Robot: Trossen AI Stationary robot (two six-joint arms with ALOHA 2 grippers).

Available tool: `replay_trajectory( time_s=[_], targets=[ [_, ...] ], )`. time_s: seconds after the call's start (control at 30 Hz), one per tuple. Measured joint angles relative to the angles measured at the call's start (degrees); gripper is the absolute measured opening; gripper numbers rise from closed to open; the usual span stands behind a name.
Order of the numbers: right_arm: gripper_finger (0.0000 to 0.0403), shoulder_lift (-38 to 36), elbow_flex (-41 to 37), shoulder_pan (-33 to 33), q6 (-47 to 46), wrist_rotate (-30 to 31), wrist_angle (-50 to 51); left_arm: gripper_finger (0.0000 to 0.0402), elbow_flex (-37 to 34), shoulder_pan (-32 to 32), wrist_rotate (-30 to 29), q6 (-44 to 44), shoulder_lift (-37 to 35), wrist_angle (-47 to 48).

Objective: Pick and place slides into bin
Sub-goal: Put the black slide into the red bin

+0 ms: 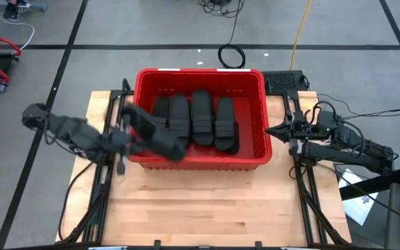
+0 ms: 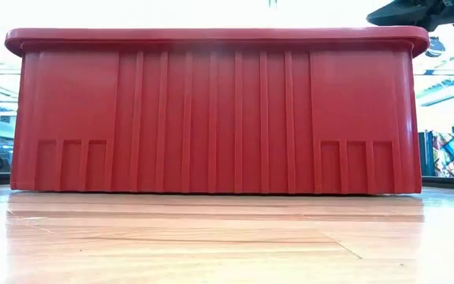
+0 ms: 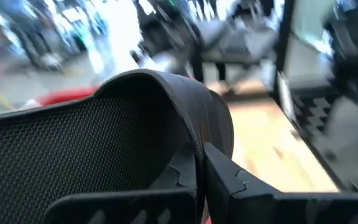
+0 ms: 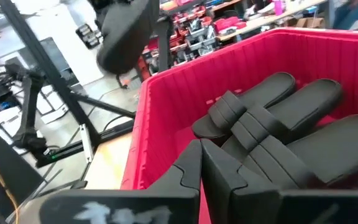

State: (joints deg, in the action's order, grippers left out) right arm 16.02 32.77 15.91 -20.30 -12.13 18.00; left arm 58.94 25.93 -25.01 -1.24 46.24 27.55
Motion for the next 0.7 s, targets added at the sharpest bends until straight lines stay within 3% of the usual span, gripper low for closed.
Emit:
replay_trajectory(
  time_s=[0.3, 0.4, 0.5, 0.7],
  targets=[
    [0.0000, 0.7, 0.0, 0.0, -1.5, 10.0, 0.0, 0.0000, -0.5, -17.6, 4.7, 11.7, -9.6, -2.2],
    [0.0000, 1.4, 0.0, 0.0, -1.4, 11.4, 0.0, 0.0000, -0.3, -23.4, 10.7, 12.9, -11.6, 0.2],
    [0.0000, 2.3, 0.0, 0.0, -1.5, 13.3, 0.0, 0.0000, 3.6, -30.3, 16.7, 12.4, -11.5, 9.0],
    [0.0000, 4.1, 0.0, 0.0, -1.8, 17.4, -0.6, 0.0000, 14.1, -44.3, 33.0, 18.8, -1.9, 20.9]
  ],
)
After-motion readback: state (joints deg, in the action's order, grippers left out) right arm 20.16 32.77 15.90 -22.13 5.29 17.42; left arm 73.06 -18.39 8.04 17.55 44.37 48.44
